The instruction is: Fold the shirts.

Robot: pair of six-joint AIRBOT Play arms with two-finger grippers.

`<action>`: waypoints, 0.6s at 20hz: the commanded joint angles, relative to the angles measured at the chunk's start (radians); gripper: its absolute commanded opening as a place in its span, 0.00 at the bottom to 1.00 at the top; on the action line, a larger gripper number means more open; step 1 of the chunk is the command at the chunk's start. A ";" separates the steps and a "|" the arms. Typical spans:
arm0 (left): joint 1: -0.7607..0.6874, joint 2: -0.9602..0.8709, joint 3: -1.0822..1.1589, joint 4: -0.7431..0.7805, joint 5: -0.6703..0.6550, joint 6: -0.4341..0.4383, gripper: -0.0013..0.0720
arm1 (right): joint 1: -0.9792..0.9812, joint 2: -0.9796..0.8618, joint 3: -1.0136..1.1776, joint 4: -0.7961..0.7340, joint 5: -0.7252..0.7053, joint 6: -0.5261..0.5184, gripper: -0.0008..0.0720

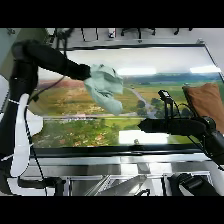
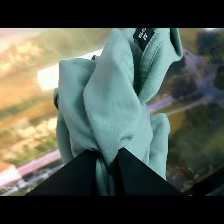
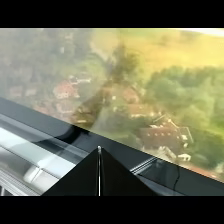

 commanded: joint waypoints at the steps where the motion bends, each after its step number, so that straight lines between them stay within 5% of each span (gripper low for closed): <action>1: -0.149 0.009 -0.153 -0.041 -0.073 -0.086 0.04 | 0.001 0.001 0.000 0.023 -0.001 0.000 0.04; 3: -0.201 -0.012 -0.220 -0.041 -0.123 -0.133 0.07 | 0.000 0.001 0.003 0.059 -0.019 0.000 0.04; 5: -0.223 -0.032 -0.230 -0.040 -0.091 -0.152 0.90 | -0.025 0.000 0.031 0.056 -0.064 -0.003 0.04; 7: -0.193 -0.036 -0.182 -0.041 0.048 -0.171 0.92 | -0.117 -0.003 0.082 0.055 -0.107 -0.020 0.12; 9: -0.132 -0.025 -0.101 -0.040 0.228 -0.176 0.92 | -0.266 -0.025 0.147 0.058 -0.159 -0.060 0.58; 12: -0.033 0.087 -0.106 -0.024 0.268 -0.167 0.92 | -0.441 -0.071 0.177 0.091 -0.192 -0.126 0.58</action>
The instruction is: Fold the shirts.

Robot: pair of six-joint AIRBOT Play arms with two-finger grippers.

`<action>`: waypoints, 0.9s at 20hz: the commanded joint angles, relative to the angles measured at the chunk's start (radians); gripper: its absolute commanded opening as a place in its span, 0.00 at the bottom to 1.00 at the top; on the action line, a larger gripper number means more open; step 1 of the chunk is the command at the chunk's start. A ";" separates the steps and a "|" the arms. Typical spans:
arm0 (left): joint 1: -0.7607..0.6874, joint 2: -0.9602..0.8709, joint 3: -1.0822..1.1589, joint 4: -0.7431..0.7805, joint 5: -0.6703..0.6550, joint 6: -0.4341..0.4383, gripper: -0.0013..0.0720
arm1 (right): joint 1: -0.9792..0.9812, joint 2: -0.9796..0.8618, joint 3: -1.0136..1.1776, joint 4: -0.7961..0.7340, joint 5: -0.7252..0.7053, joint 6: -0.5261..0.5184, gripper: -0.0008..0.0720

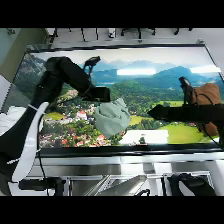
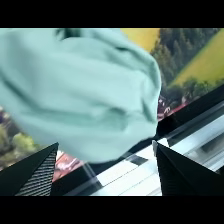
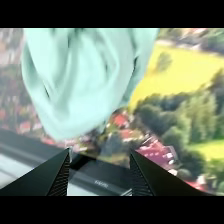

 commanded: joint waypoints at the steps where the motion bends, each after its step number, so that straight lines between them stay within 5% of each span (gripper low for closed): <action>1: 0.103 0.118 -0.034 0.043 0.057 0.000 0.92 | -0.177 -0.056 0.038 0.038 -0.050 -0.092 0.58; 5: 0.231 0.277 -0.374 0.040 -0.185 0.047 0.92 | -0.158 -0.202 0.037 0.054 -0.034 -0.112 0.58; 10: 0.279 0.228 -0.816 -0.324 -0.473 0.298 0.92 | -0.028 -0.478 0.039 0.139 0.105 -0.117 0.58; 14: 0.279 0.064 -0.852 -0.498 -0.554 0.422 0.92 | 0.084 -0.663 0.090 0.214 0.197 -0.164 0.51; 18: 0.276 -0.071 -0.705 -0.504 -0.529 0.423 0.92 | 0.164 -0.792 0.200 0.221 0.229 -0.156 0.51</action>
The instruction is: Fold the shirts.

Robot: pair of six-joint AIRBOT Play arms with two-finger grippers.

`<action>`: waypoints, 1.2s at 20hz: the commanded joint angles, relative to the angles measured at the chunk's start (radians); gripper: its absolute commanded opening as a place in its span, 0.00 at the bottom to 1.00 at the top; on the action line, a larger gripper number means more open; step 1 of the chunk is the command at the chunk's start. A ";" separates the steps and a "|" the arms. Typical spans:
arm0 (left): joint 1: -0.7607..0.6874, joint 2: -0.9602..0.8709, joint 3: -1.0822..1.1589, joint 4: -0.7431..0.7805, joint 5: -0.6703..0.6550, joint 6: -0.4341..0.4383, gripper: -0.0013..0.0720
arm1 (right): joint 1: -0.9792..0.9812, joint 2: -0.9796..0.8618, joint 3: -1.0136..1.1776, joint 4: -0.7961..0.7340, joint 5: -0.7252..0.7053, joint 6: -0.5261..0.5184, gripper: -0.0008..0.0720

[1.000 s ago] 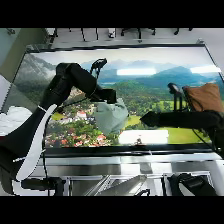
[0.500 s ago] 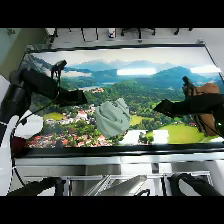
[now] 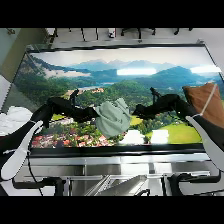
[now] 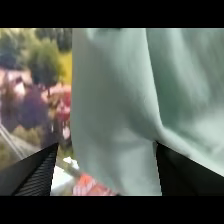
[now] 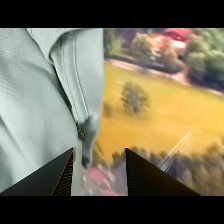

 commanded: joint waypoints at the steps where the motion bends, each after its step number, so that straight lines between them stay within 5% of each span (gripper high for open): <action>1: -0.006 -0.108 0.091 -0.054 0.004 0.038 0.92 | 0.070 -0.124 0.098 0.024 0.044 0.004 0.51; 2: -0.017 -0.126 0.118 -0.053 0.015 0.038 0.91 | 0.084 -0.154 0.131 0.024 0.047 0.009 0.51; 6: -0.028 -0.151 0.170 -0.045 0.024 0.039 0.11 | 0.134 -0.260 0.241 0.034 0.042 0.035 0.51; 7: -0.023 -0.151 0.178 -0.042 0.032 0.039 0.04 | 0.146 -0.269 0.259 0.034 0.043 0.035 0.28; 8: -0.015 -0.150 0.184 -0.043 0.040 0.039 0.04 | 0.153 -0.269 0.273 0.034 0.050 0.035 0.05; 15: 0.038 -0.010 0.184 -0.044 0.029 0.039 0.04 | 0.132 -0.158 0.340 0.016 0.009 0.004 0.03; 24: 0.115 0.404 0.299 -0.044 0.084 0.029 0.04 | 0.012 0.397 0.341 -0.009 -0.022 -0.080 0.03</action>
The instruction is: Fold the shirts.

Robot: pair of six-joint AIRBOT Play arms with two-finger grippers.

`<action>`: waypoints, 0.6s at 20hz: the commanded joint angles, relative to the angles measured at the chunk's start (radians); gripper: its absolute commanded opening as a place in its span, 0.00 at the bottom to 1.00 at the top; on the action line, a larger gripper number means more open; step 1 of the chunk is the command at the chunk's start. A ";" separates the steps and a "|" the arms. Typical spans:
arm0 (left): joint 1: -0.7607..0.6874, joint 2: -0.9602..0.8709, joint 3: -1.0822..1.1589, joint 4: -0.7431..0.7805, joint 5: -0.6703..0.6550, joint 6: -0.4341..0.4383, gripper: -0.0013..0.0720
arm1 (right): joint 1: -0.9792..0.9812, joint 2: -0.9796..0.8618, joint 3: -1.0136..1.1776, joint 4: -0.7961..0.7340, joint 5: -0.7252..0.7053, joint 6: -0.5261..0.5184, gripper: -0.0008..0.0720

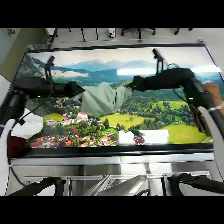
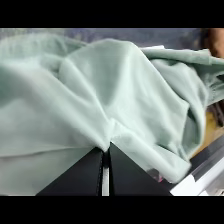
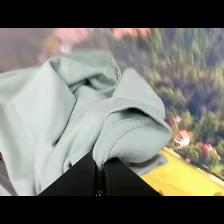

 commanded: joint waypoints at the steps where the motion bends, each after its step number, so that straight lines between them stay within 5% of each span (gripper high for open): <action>1: 0.013 0.160 0.102 0.000 0.038 -0.010 0.04 | -0.027 0.254 0.002 -0.008 -0.001 -0.061 0.03; 6: 0.012 0.340 0.242 0.018 0.056 -0.019 0.04 | -0.027 0.544 0.002 -0.091 0.030 -0.072 0.03; 12: -0.091 0.386 0.006 0.080 0.062 -0.039 0.04 | -0.019 0.532 -0.092 -0.139 -0.084 -0.018 0.03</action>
